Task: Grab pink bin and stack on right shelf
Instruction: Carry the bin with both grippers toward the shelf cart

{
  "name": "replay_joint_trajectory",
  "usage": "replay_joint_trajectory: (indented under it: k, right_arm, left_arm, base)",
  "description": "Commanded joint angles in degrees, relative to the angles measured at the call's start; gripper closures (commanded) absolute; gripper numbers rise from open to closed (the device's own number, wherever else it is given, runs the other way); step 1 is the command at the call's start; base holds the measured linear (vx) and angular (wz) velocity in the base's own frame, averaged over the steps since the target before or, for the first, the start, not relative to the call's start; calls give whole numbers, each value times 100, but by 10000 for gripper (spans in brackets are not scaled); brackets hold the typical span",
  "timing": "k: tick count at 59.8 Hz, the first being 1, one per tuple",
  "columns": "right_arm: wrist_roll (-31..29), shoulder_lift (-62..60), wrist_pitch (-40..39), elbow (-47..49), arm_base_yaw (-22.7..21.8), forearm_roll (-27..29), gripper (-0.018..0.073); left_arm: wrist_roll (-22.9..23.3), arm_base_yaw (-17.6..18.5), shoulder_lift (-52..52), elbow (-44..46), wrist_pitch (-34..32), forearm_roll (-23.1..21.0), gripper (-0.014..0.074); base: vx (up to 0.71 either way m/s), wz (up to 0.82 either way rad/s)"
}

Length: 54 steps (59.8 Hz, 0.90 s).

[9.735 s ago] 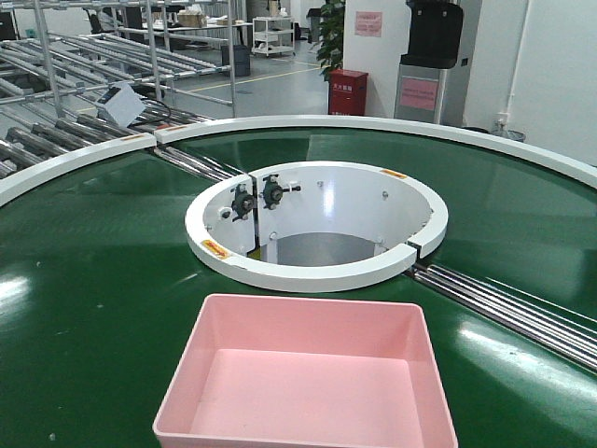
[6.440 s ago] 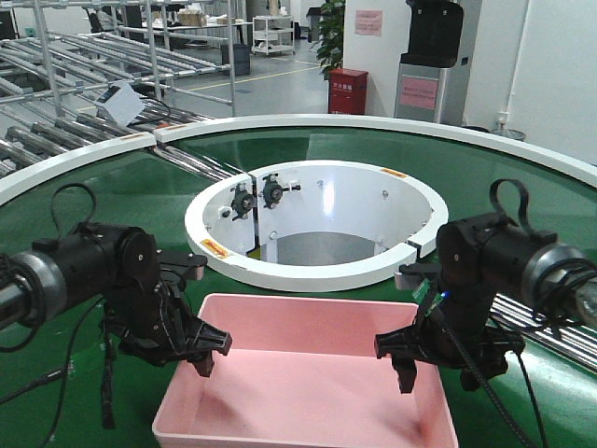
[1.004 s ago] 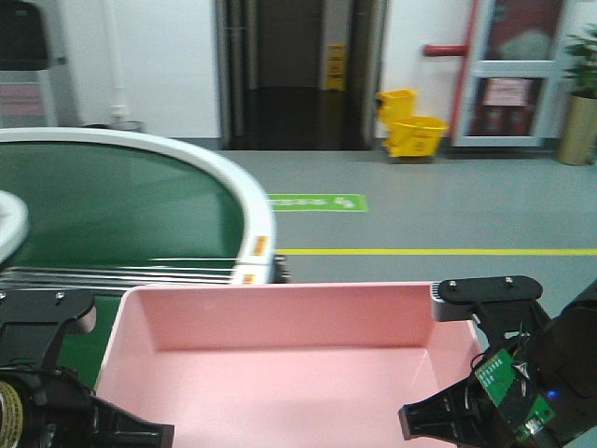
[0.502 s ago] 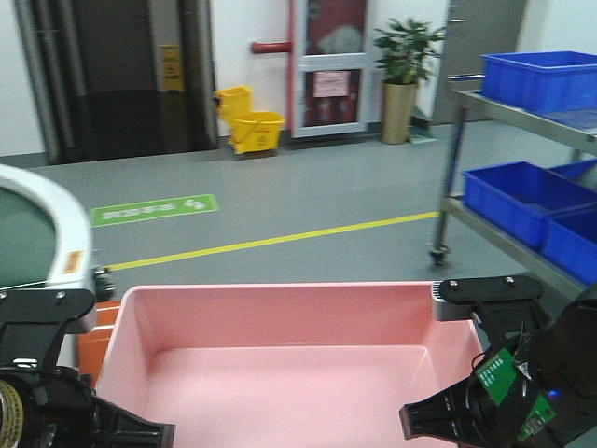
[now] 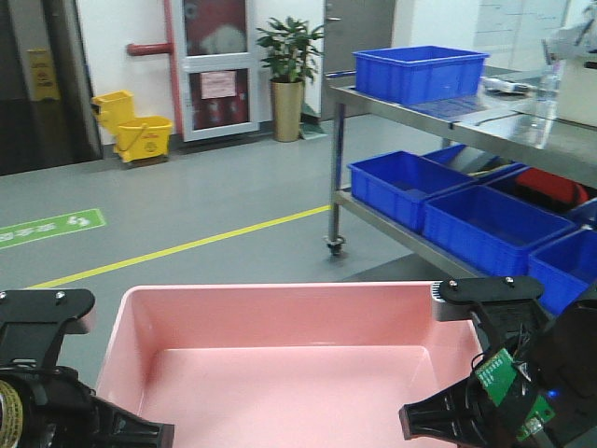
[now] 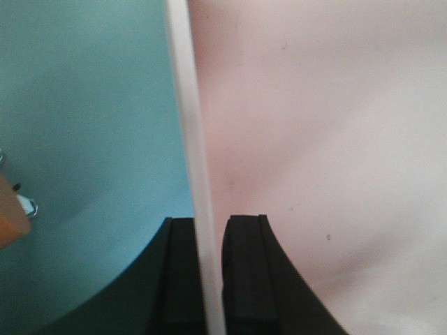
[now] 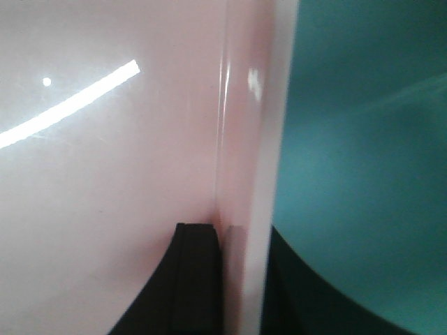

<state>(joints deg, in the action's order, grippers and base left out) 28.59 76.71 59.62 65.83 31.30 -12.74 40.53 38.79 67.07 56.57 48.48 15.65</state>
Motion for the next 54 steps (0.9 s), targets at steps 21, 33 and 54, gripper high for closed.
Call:
replay_joint_trajectory:
  k: [21,33,54]
  right_arm:
    - [-21,-182,-302,161,14,-216,443]
    - [-21,-182,-302,161,14,-216,443]
    - [-21,-182,-302,161,14,-216,443]
  left_arm:
    - [-27,65,-189,198,-607,-46,503]
    - [-27,65,-189,198,-607,-46,503]
    - [-27,65,-189,198,-607,-46,503]
  base:
    - [11,-36]
    - [13,-27]
    - [16,-11]
